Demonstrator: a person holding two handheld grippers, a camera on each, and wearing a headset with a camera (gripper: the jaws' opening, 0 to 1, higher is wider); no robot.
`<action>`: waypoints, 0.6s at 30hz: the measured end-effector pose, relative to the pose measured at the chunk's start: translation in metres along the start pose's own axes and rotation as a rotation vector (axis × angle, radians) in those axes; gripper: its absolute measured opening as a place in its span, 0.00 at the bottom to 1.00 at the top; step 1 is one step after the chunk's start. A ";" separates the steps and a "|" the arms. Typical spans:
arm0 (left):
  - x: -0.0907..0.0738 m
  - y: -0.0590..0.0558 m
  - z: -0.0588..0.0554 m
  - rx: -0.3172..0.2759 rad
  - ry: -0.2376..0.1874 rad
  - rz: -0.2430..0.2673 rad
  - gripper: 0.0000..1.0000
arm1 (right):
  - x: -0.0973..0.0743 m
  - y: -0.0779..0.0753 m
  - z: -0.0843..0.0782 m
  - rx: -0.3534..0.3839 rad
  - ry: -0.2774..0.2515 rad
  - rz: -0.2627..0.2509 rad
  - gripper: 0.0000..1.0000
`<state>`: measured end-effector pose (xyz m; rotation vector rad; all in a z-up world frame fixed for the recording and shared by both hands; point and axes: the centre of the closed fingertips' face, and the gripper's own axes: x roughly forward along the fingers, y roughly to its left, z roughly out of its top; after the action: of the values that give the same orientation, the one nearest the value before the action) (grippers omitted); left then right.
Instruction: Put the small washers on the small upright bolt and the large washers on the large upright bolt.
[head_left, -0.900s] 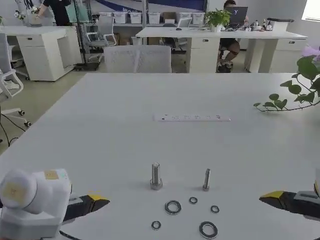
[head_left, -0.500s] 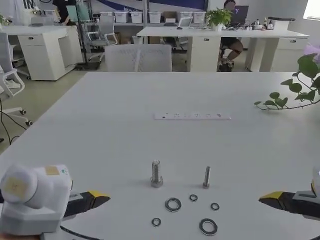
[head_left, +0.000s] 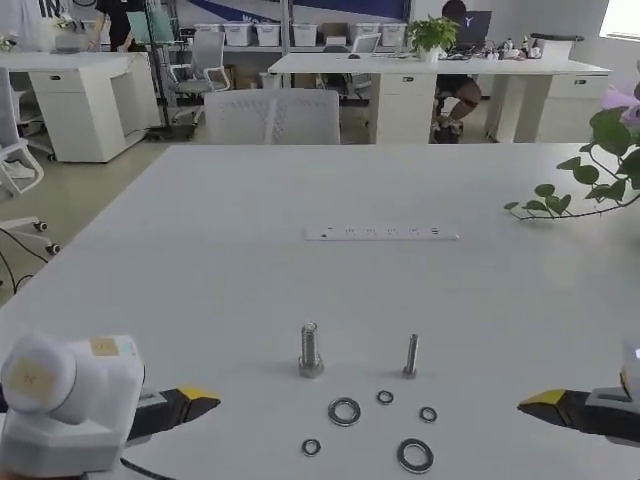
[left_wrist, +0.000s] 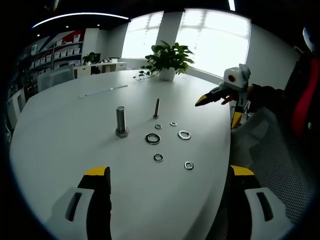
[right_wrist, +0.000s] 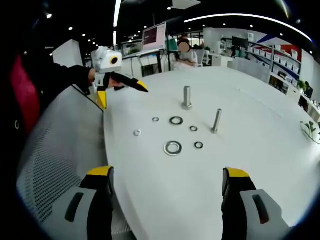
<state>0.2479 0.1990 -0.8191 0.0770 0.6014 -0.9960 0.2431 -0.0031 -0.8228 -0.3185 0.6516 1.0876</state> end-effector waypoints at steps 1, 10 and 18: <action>0.000 0.000 0.000 0.000 0.000 0.000 0.98 | 0.000 0.000 0.001 0.000 0.000 0.001 0.91; 0.000 -0.001 -0.001 -0.003 0.000 -0.003 0.97 | 0.003 0.002 0.003 -0.012 0.009 0.010 0.90; 0.000 -0.001 0.000 0.000 -0.002 -0.002 0.97 | 0.002 0.002 0.000 -0.014 0.020 0.008 0.90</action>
<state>0.2473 0.1982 -0.8193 0.0755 0.6003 -0.9976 0.2415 -0.0008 -0.8236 -0.3397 0.6640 1.0987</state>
